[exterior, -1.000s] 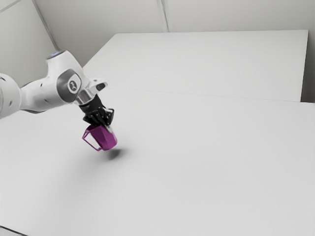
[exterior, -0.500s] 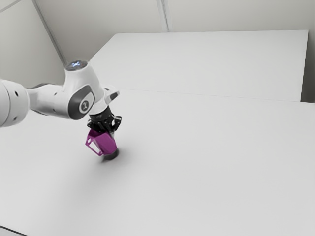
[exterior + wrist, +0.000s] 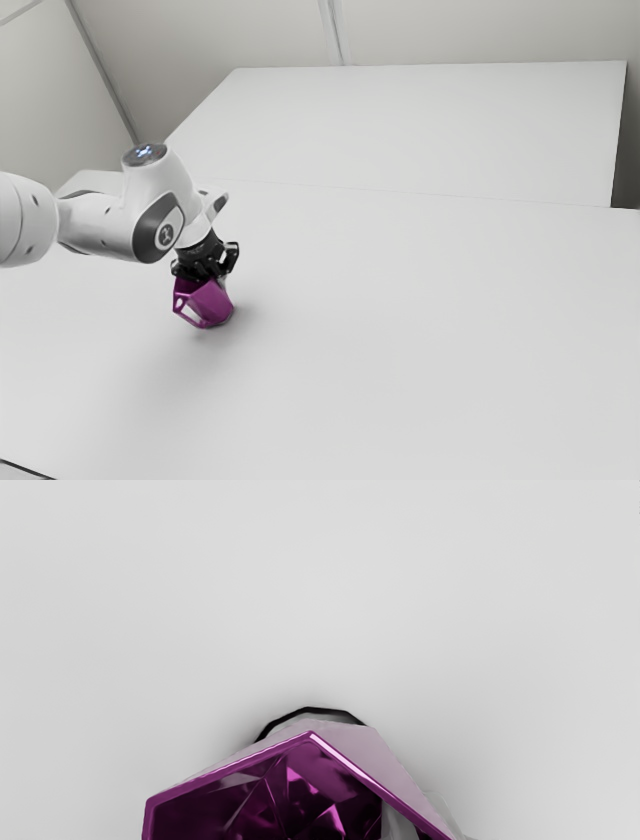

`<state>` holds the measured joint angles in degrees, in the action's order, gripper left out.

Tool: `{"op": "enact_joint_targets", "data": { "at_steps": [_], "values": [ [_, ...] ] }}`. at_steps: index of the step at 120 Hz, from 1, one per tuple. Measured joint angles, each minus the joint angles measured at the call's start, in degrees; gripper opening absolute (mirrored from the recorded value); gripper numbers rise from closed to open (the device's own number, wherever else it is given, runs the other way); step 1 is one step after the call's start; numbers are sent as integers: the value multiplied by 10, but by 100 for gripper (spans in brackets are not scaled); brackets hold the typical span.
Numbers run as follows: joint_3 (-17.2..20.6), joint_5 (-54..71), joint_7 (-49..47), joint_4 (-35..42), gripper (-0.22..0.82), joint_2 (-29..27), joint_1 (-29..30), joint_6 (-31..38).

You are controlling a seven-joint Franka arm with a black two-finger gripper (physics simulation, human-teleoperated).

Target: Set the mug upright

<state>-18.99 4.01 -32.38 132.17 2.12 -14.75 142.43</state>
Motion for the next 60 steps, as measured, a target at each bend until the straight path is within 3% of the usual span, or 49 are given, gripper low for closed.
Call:
{"op": "enact_joint_targets", "data": {
  "at_steps": [14,26,60],
  "values": [
    [0,-3,-12,-2,19,1,-8,0],
    [-2,-4,-20,-4,35,1,-13,0],
    [-3,-6,-37,-10,54,-2,-7,-1]
  ]
}}
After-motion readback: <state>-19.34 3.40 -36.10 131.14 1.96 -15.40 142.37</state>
